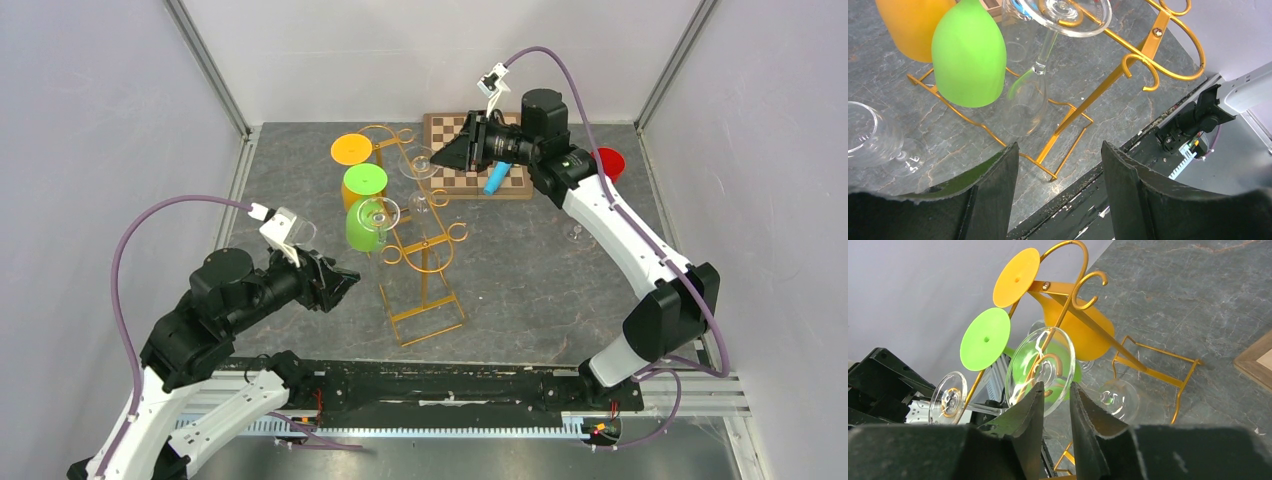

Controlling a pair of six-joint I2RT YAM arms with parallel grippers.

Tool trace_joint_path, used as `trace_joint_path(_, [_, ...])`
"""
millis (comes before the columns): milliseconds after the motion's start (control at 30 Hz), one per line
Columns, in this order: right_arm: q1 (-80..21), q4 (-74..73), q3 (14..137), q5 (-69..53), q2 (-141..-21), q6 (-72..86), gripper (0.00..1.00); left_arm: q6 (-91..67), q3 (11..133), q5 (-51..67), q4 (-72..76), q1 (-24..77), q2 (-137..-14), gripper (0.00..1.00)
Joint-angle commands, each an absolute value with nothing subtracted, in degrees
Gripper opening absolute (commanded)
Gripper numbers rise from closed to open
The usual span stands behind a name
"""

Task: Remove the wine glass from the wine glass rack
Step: Pick up the wine glass from the wine rack.

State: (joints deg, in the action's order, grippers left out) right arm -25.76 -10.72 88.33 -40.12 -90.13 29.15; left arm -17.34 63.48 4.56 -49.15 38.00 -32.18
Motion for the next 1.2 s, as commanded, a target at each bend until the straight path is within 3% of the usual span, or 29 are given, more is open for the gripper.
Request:
trace_joint_path(0, [-26.41, -6.68, 87.83, -41.24, -90.29, 30.58, 0.25, -20.39, 63.2, 3.54, -46.58, 38.06, -31.67, 0.68])
trace_joint_path(167, [-26.46, -4.83, 87.06, -41.04, -89.93, 31.83, 0.19, -20.28, 63.06, 3.23, -46.6, 38.06, -31.68, 0.68])
trace_joint_path(367, [-26.41, -2.06, 85.55, -41.31, -89.55, 34.06, 0.0, -20.3, 62.69, 3.08, -46.52, 38.06, -31.79, 0.68])
trace_joint_path(1167, [-26.36, -0.44, 87.15, -40.87, -85.87, 38.47, 0.0, -20.12, 63.85, 1.76, -46.69, 38.1, -31.58, 0.68])
